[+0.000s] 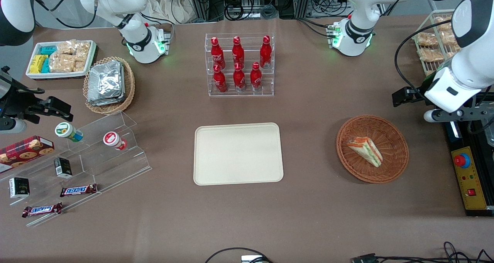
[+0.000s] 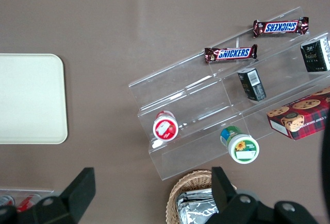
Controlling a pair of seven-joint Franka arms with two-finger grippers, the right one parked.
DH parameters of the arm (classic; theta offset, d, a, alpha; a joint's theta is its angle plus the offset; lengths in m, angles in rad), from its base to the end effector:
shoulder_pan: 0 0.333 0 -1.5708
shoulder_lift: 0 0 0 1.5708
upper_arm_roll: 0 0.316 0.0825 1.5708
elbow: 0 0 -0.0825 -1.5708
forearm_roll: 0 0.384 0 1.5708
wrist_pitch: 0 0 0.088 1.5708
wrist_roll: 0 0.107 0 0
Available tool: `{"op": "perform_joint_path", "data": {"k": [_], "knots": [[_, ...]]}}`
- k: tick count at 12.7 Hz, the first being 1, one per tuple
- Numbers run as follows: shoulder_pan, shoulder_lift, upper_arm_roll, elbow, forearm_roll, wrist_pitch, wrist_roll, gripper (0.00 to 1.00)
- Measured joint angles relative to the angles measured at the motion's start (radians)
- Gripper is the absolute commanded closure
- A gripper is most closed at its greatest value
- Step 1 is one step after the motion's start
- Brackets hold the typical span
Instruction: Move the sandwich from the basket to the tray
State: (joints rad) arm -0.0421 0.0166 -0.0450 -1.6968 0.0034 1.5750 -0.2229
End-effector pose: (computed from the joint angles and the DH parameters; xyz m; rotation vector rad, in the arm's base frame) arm 0.5499 -0.0475 0.5566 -3.1032 -0.2106 0.2123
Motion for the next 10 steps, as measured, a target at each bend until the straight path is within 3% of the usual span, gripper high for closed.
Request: {"op": "perform_joint_path", "data": {"k": [6,10], "knots": [[0.004,0.098,0.009,-0.005,-0.052,0.013,-0.442,0.04],[0.007,0.204,0.041,-0.011,-0.064,0.075,-0.515,0.01]]}}
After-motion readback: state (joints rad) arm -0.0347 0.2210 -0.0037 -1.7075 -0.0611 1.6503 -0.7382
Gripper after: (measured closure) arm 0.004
